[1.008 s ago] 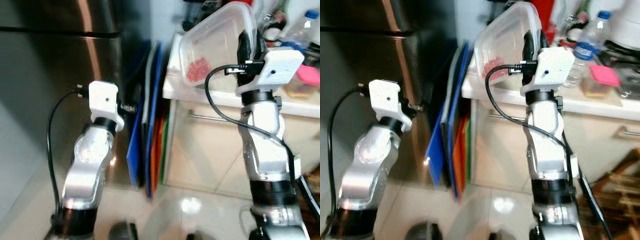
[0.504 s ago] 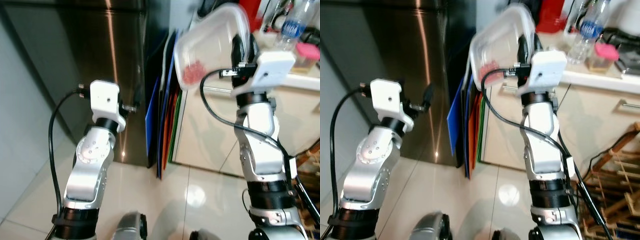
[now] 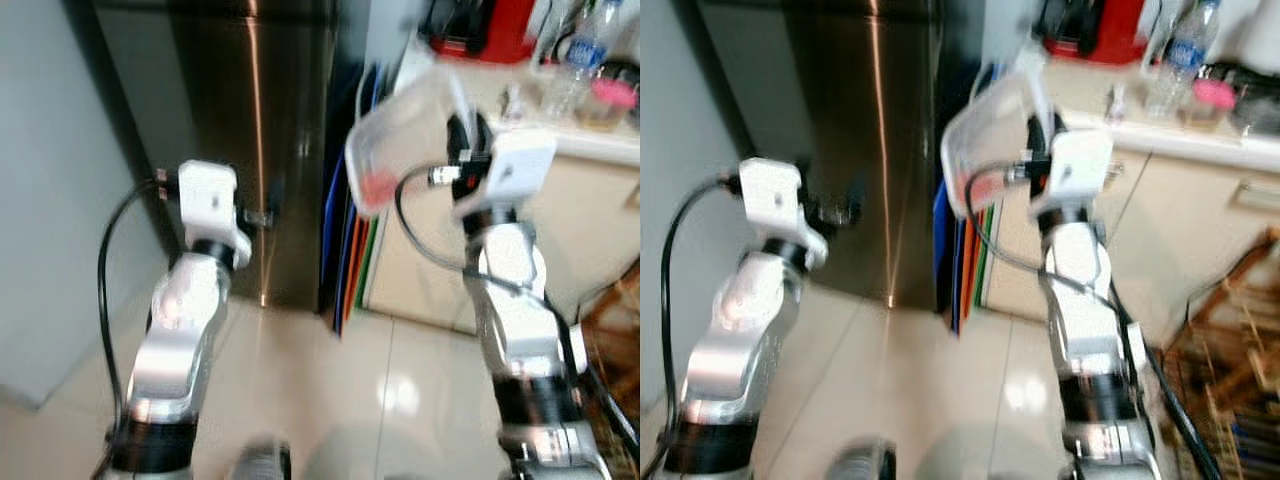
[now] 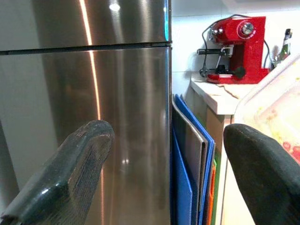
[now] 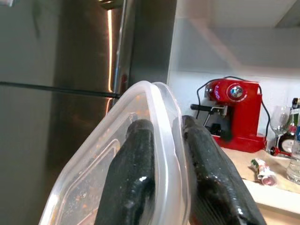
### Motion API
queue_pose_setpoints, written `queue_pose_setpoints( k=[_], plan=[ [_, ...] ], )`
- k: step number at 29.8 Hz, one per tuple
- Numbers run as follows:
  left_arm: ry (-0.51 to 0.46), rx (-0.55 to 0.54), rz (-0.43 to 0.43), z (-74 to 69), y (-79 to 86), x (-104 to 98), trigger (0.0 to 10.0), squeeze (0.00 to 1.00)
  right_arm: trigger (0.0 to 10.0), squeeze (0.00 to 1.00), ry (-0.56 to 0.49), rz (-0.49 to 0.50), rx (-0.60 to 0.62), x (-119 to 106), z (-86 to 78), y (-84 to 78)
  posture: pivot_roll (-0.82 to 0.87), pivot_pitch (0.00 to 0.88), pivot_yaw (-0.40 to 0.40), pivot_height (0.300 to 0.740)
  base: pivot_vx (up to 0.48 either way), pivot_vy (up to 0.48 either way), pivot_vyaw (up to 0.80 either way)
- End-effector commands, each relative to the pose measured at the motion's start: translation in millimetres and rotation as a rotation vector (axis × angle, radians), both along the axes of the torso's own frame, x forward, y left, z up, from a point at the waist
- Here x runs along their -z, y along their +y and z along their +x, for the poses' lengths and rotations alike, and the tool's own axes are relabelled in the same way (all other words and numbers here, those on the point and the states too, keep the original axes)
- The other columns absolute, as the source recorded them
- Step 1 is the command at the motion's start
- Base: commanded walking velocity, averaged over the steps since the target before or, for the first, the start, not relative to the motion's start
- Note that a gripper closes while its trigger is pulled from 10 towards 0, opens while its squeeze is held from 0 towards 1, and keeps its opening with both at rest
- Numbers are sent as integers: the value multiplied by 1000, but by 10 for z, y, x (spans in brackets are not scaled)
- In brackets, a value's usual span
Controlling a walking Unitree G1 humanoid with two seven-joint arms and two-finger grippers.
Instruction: Restocking fridge
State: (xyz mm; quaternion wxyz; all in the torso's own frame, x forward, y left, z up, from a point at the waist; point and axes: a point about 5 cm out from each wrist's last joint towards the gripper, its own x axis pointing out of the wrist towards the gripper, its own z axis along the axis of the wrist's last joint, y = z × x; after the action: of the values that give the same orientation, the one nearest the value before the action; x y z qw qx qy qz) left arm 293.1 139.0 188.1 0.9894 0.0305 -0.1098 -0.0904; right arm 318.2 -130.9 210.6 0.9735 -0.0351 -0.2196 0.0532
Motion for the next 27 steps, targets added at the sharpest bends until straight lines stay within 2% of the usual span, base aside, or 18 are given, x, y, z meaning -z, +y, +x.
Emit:
queue_pose_setpoints(
  k=[1,4,6,11,27],
  plan=[
    [2,29,-2,8,-56,-10,10000,0,0,0,-8,-11,12,6,-15,-55,26,0,-5,715,0,0,-738],
    [-2,55,15,7,-64,-3,10000,0,0,0,41,-18,15,156,-17,-79,27,0,-4,715,0,0,-733],
    [-3,60,21,7,-66,-2,10000,0,0,0,49,-17,16,177,-18,-83,27,0,-4,715,0,0,-731],
    [-12,93,9,16,-61,-15,10000,0,0,0,109,-7,21,343,-32,-100,20,0,7,715,0,-480,-695],
    [-33,152,8,-33,-133,-42,10000,0,0,0,150,-1,28,459,-9,-150,24,0,5,715,0,-480,-677]
  ],
)
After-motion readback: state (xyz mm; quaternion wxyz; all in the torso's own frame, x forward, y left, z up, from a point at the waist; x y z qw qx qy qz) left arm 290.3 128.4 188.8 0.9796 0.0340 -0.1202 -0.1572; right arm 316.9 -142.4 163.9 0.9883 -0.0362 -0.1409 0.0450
